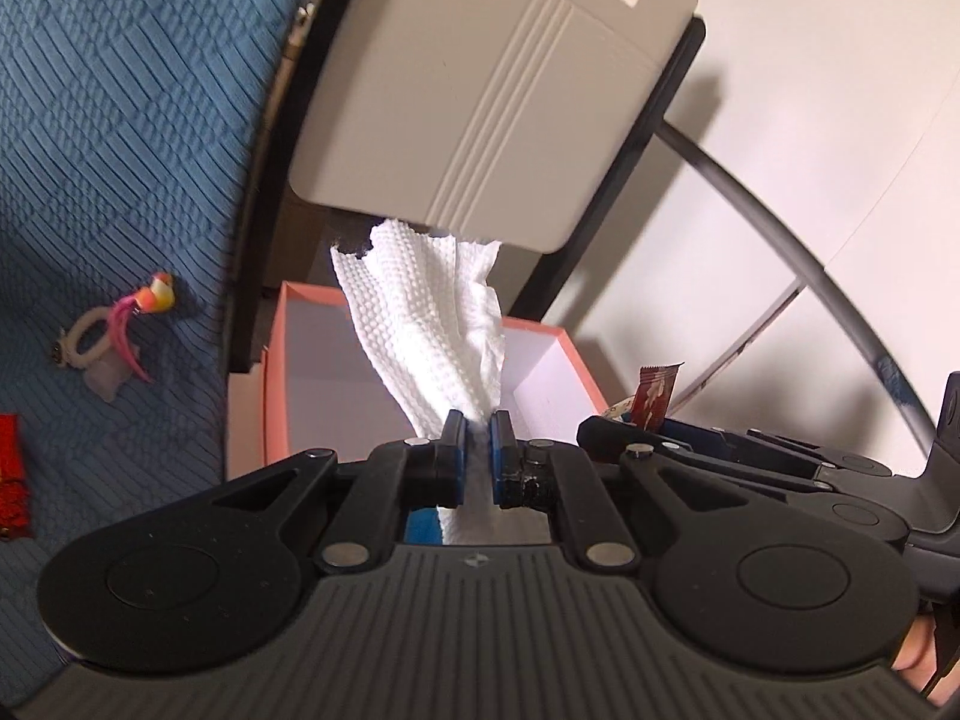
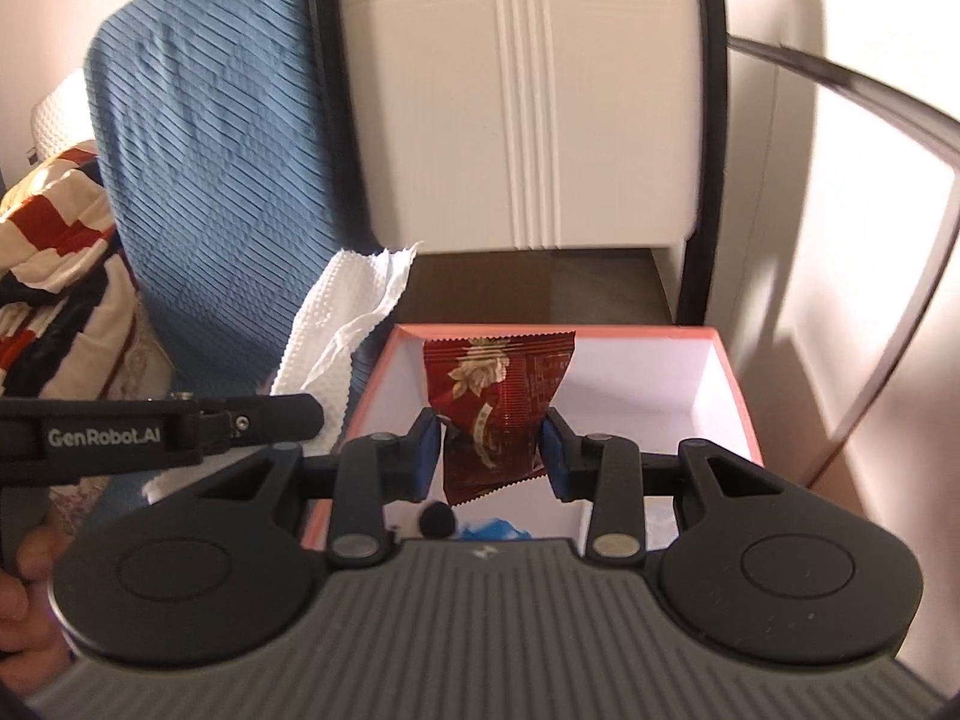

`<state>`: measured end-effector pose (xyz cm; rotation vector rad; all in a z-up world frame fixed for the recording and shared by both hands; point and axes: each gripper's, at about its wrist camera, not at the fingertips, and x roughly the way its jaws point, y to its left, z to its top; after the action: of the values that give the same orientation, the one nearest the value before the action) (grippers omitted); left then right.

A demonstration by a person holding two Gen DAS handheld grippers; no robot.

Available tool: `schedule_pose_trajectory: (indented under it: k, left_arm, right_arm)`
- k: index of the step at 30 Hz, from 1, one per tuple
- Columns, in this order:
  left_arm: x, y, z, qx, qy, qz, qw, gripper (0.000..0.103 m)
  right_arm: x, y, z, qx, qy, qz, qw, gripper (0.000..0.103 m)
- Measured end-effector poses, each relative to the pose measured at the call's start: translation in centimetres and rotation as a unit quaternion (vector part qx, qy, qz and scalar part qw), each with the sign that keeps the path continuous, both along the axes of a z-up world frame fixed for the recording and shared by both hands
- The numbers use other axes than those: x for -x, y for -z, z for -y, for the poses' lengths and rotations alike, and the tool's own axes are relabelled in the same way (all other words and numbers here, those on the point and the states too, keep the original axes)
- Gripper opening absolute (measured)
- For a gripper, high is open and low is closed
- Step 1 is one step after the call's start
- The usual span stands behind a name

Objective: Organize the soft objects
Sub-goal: 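Carry the tissue with the left tool while the right tool carries the packet toward the pink box, then lower the tissue and packet into the pink box and open both tools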

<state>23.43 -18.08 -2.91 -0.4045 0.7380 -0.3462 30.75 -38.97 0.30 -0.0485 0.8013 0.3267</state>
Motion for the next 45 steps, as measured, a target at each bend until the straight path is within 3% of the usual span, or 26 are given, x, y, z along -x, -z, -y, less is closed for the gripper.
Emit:
schedule_pose_trajectory:
  k: [13, 21, 28, 32, 45]
  left_arm:
    - [-2.6, 7.2, 6.4, -0.03, 0.056, -0.075, 0.9951, 0.01]
    - [-2.7, 8.3, 7.8, -0.045, 0.069, -0.082, 0.9932, 0.01]
    - [-2.8, 8.3, 7.8, -0.047, 0.06, -0.087, 0.9933, 0.014]
    - [-2.6, 7.6, 7.4, -0.042, 0.056, -0.081, 0.9943, 0.025]
    - [1.2, 1.2, 3.9, -0.045, 0.025, -0.01, 0.9986, 0.025]
  right_arm:
    - [-0.5, 7.0, 5.1, 0.024, 0.039, -0.083, 0.996, 0.039]
    - [0.2, 8.7, 6.8, 0.018, 0.046, -0.1, 0.994, 0.04]
    - [-0.2, 8.4, 8.0, 0.007, 0.072, -0.101, 0.992, 0.043]
    - [0.1, 7.4, 8.1, 0.003, 0.072, -0.093, 0.993, 0.053]
    - [2.0, 1.0, 5.4, -0.017, 0.064, -0.033, 0.997, 0.053]
